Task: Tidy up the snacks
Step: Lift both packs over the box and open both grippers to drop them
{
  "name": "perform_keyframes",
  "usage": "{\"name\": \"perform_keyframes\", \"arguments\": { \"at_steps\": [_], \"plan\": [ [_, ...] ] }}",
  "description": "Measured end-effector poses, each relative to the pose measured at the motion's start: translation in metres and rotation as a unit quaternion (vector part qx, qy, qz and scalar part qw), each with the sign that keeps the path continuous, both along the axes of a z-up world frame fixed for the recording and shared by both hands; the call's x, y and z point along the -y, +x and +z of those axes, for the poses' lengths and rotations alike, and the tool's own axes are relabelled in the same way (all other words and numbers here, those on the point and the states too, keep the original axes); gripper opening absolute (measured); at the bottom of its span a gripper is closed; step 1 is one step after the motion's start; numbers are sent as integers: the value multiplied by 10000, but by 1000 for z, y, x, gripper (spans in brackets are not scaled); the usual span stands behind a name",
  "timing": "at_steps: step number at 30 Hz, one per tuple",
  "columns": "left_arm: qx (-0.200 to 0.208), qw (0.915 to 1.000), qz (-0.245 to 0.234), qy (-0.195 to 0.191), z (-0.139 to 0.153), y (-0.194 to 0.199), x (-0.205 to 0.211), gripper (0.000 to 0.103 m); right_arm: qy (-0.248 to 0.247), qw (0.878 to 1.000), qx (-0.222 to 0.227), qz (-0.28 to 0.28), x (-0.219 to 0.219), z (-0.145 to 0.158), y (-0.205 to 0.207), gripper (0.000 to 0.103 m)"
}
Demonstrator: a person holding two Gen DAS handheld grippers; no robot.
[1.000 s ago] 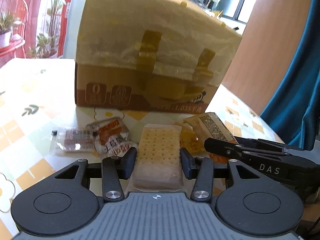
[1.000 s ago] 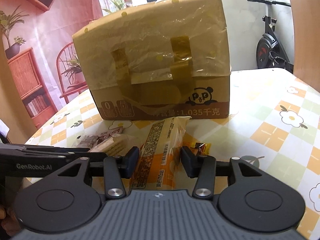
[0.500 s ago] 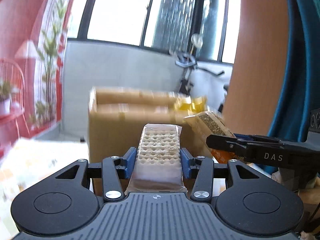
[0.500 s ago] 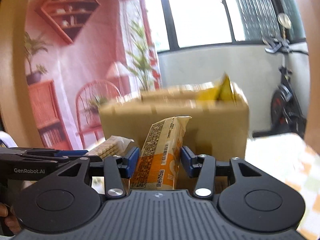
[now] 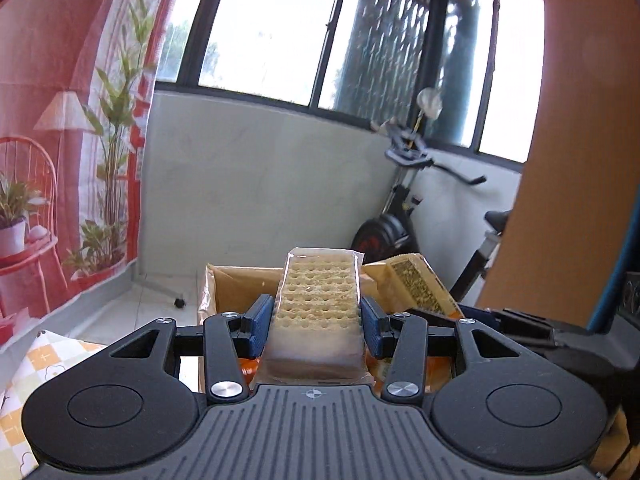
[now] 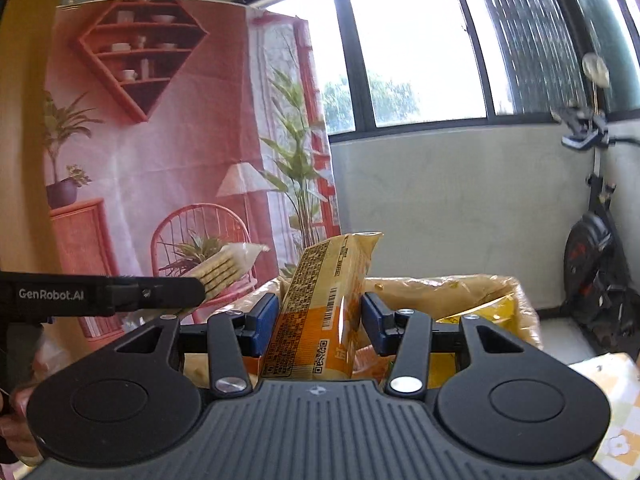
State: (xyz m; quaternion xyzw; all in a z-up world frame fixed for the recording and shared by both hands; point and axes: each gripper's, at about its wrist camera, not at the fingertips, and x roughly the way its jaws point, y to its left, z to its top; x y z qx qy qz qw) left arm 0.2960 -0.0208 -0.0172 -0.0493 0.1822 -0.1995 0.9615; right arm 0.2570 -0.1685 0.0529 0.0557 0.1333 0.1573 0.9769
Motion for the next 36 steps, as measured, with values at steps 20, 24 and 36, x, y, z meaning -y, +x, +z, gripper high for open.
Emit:
{"name": "perform_keyframes", "arguments": {
  "at_steps": [20,24,36],
  "plan": [
    [-422,9973,338,504,-13,40,-9,67,-243,9980,-439,-395,6,-24,34,66],
    [-348,9967,374,628,-1,26,-18,67,-227,9983,-326,-428,11,-21,17,65],
    [-51,9956,540,768,33,-29,-40,67,-170,9987,32,-475,16,-15,-40,66]
  ]
}}
